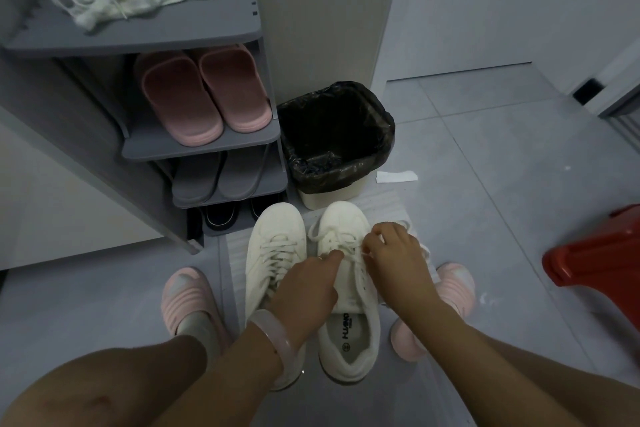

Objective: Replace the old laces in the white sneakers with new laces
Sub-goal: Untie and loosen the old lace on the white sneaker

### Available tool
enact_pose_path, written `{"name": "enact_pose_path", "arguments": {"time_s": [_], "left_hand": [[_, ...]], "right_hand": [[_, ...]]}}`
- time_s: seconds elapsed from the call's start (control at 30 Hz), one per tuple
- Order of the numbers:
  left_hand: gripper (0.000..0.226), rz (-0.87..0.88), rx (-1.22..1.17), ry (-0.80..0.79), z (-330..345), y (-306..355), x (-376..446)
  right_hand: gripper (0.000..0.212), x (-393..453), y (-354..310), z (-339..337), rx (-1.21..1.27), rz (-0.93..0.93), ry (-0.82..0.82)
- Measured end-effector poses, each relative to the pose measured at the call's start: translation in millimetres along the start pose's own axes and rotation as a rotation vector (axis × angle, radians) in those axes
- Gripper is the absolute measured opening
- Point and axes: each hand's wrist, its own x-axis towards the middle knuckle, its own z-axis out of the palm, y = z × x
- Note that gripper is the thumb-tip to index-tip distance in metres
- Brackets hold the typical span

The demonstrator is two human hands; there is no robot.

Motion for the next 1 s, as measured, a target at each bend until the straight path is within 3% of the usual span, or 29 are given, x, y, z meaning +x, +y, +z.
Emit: {"name": "enact_pose_path", "arguments": {"time_s": [0.1,0.17,0.23,0.3,0.37,0.5,0.57,0.63,0.77,0.9,1.0], "left_hand": [[0.050,-0.005,-0.009,0.005,0,-2,0],[0.051,-0.010,-0.035,0.002,0,-3,-1],[0.050,-0.011,-0.065,0.001,0,-4,0],[0.048,-0.002,-0.065,-0.001,0,-4,1],[0.045,0.023,-0.072,0.005,1,-5,2],[0.035,0.026,-0.181,0.087,-2,-5,1],[0.029,-0.028,-0.234,0.189,-4,-6,4],[0.028,-0.087,-0.269,0.255,-5,-9,11],[0.029,-0.137,-0.262,0.269,-4,-14,23],[0.025,-0.141,-0.250,0.258,-3,-12,30],[0.019,-0.131,-0.206,0.243,-2,-7,37]], "right_hand": [[0.026,5,1,-5,-0.046,0.012,0.049],[0.009,12,11,-23,0.042,0.195,0.223],[0.010,19,26,-48,0.243,0.467,0.467],[0.013,22,36,-66,0.308,0.601,0.597],[0.026,23,33,-65,0.251,0.514,0.468],[0.036,5,10,-21,-0.029,0.081,0.050],[0.036,-3,1,-5,-0.084,0.041,-0.036],[0.035,-5,-2,-1,-0.053,0.079,-0.060],[0.033,0,6,-11,-0.025,0.085,0.067],[0.019,7,17,-36,0.081,0.257,0.183],[0.022,3,10,-46,0.107,0.266,0.036]]}}
